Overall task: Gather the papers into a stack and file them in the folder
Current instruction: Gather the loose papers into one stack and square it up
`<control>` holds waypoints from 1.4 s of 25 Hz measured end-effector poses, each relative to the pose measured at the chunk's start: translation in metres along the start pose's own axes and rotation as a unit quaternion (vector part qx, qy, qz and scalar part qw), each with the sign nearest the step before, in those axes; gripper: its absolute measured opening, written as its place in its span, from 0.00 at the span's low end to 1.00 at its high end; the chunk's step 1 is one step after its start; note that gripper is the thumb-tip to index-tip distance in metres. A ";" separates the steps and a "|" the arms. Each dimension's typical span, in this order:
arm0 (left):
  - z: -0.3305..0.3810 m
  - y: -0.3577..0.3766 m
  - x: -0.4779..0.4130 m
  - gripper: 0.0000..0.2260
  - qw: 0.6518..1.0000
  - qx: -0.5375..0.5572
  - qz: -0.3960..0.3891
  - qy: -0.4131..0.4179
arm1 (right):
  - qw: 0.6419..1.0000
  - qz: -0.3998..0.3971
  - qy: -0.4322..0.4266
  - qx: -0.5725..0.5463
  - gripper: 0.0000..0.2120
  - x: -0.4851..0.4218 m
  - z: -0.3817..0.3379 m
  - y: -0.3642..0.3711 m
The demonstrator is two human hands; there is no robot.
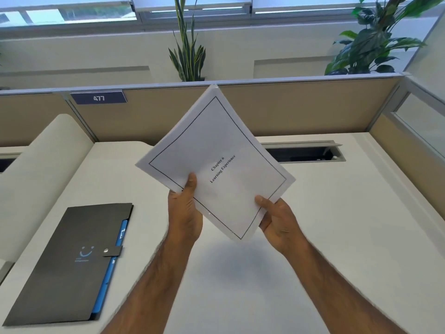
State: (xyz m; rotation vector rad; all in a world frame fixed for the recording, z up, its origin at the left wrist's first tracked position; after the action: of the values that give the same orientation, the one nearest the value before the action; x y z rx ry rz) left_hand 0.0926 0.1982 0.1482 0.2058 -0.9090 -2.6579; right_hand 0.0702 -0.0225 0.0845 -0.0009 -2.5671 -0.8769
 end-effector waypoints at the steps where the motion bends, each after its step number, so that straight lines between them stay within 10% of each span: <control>1: 0.004 -0.002 0.000 0.09 1.000 -0.002 -0.010 -0.001 | 1.000 0.005 -0.008 -0.017 0.16 -0.001 -0.004 0.006; 5: 0.057 -0.037 -0.034 0.22 0.993 -0.033 -0.113 -0.020 | 0.992 0.076 -0.061 0.077 0.12 0.008 -0.038 -0.007; 9: 0.054 -0.052 -0.042 0.20 0.920 -0.283 -0.257 -0.090 | 0.968 0.107 -0.090 0.208 0.12 0.014 -0.053 -0.007; 31: -0.023 -0.119 0.023 0.06 0.936 -0.338 -0.078 -0.059 | 0.899 0.187 -0.114 0.380 0.12 0.036 -0.005 -0.020; 35: 0.016 -0.077 0.004 0.07 0.848 -0.495 -0.187 0.023 | 0.771 0.258 -0.192 0.550 0.23 0.057 -0.041 0.001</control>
State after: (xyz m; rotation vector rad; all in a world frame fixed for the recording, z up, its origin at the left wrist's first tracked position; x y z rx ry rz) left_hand 0.0654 0.2628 0.1132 0.1957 0.6523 -3.0550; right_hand 0.0344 -0.0534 0.1365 -0.5503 -2.7925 0.9632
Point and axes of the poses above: each hand's wrist, its own x-axis away from the middle knuckle, its own y-axis out of the palm, z = x × y, the point moved 7 cm from there along -x, towards the middle knuckle, and after that the axes turned 11 degrees about y, right-handed, at the moved point
